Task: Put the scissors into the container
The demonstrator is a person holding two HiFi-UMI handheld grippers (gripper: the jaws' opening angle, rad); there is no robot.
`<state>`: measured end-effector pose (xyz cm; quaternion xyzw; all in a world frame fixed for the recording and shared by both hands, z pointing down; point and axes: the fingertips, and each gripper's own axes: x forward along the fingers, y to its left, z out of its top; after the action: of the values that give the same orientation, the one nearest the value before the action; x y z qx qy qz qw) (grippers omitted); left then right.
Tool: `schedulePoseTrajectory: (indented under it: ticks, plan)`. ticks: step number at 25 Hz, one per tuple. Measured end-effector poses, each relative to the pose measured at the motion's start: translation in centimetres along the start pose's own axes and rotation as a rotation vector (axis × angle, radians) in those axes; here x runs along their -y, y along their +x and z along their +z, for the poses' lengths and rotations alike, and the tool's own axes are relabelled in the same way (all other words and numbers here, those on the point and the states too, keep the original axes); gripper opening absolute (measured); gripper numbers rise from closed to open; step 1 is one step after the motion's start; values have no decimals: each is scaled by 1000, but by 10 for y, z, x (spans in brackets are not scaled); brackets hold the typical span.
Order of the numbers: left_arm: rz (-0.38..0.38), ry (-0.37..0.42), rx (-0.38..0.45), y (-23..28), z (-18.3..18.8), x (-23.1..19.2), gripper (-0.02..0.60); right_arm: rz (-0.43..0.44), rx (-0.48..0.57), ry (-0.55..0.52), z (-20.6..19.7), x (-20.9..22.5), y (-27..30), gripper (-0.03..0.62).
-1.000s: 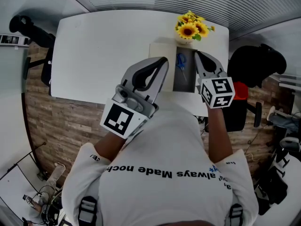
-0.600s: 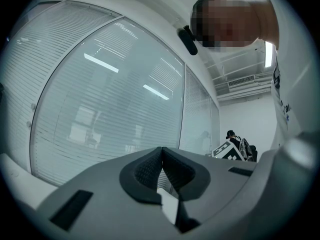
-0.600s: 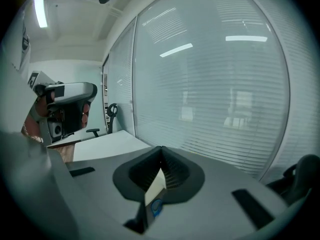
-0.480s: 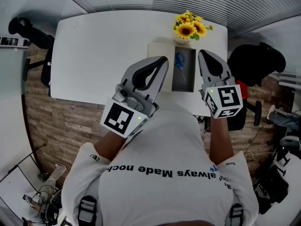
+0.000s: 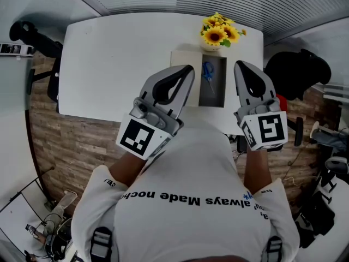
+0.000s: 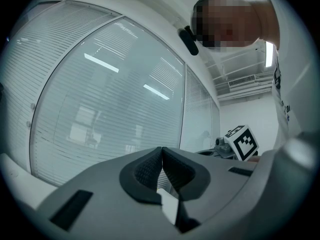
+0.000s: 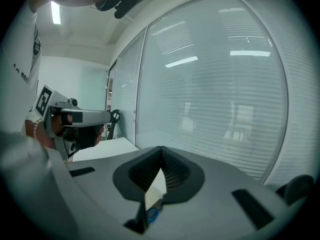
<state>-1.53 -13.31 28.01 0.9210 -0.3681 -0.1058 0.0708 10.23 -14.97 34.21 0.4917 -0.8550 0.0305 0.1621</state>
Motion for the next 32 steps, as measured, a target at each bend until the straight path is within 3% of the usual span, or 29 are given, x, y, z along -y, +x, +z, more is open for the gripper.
schedulePoseTrajectory:
  ticks: [15, 32]
  plan:
    - [-2, 0, 0, 0, 2, 0, 20, -3, 68, -32, 35, -10, -29, 6]
    - [0, -4, 3, 1, 1, 1, 20, -4, 84, -43, 41, -13, -41, 6]
